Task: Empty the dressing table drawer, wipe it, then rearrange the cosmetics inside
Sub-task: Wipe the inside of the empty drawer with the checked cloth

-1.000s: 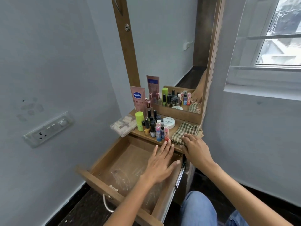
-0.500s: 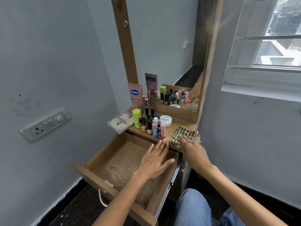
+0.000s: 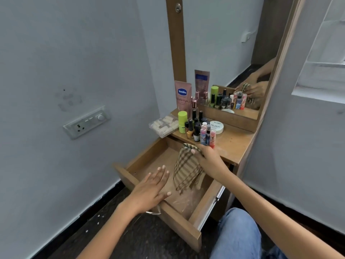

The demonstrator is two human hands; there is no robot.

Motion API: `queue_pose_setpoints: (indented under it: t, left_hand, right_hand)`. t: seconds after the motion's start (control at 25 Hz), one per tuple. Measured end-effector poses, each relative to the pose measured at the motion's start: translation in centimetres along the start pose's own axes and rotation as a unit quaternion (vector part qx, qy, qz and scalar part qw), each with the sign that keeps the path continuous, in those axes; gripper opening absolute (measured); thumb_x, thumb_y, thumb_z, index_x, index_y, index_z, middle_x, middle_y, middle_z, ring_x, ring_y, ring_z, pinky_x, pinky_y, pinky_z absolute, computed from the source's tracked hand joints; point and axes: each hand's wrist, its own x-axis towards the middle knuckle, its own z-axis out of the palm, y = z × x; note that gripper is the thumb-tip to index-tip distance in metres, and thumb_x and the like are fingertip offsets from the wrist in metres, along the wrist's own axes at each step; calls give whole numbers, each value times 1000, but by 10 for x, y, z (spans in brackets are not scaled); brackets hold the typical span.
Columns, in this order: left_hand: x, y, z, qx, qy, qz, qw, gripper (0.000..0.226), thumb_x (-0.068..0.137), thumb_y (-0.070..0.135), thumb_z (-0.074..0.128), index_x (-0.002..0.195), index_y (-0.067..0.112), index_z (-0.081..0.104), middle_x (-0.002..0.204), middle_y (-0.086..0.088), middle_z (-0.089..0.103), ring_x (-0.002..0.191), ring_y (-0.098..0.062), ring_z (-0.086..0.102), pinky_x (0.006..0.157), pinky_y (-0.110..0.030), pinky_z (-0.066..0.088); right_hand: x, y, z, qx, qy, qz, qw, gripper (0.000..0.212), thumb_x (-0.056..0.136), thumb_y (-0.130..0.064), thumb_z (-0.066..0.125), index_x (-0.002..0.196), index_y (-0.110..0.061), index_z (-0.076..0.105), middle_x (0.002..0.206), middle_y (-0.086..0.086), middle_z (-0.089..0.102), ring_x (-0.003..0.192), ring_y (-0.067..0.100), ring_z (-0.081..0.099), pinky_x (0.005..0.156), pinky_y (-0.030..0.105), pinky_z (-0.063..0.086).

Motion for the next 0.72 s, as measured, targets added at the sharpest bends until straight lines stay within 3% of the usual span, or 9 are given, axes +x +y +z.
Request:
queue_pose_setpoints:
  t: [0.16,0.28,0.36,0.44,0.52,0.72]
  left_hand:
    - [-6,1,11,-38,-6,-24,999,76,85,66,3,144,26,-21,147,4,-35,138,-11,-32,112,-27,-17]
    - [-10,-6,10,-51,-19,-41,998,74,88,65,5,142,26,-28,144,0,-44,133,-13,-39,115,-32,-16]
    - [-14,-18,9,-52,-33,-72,996,81,84,70,3,140,22,-33,141,-2,-48,133,-15,-39,116,-36,-15]
    - [-18,-29,7,-64,-44,-106,991,93,78,76,4,138,17,-36,140,-2,-49,133,-14,-39,115,-34,-16]
    - [-23,-32,5,-70,-45,-132,988,102,73,81,6,136,13,-37,139,-3,-50,133,-14,-40,113,-32,-17]
    - [-28,-25,11,-93,-22,-182,979,99,80,78,11,138,13,-36,139,-6,-49,134,-16,-38,114,-34,-17]
  right_hand:
    - [19,25,39,-80,-12,-15,997,19,96,-15,48,111,-9,59,101,11,69,92,28,65,75,36,51]
    - [12,57,67,-199,-208,15,958,38,95,-13,47,133,-13,51,131,15,58,117,29,58,100,41,46]
    - [9,68,82,-225,-303,83,922,56,97,-19,46,148,-11,26,153,21,27,139,33,33,116,41,28]
    - [15,64,94,-190,-315,153,917,67,100,-30,39,151,-8,1,158,23,-3,146,38,4,119,43,9]
    - [24,55,110,-192,-305,168,918,69,101,-39,31,151,-12,-9,157,19,-16,145,39,-12,117,48,-1]
    - [24,50,150,-303,-343,-80,885,58,102,-32,30,153,-21,2,160,9,-10,147,26,-11,118,44,-2]
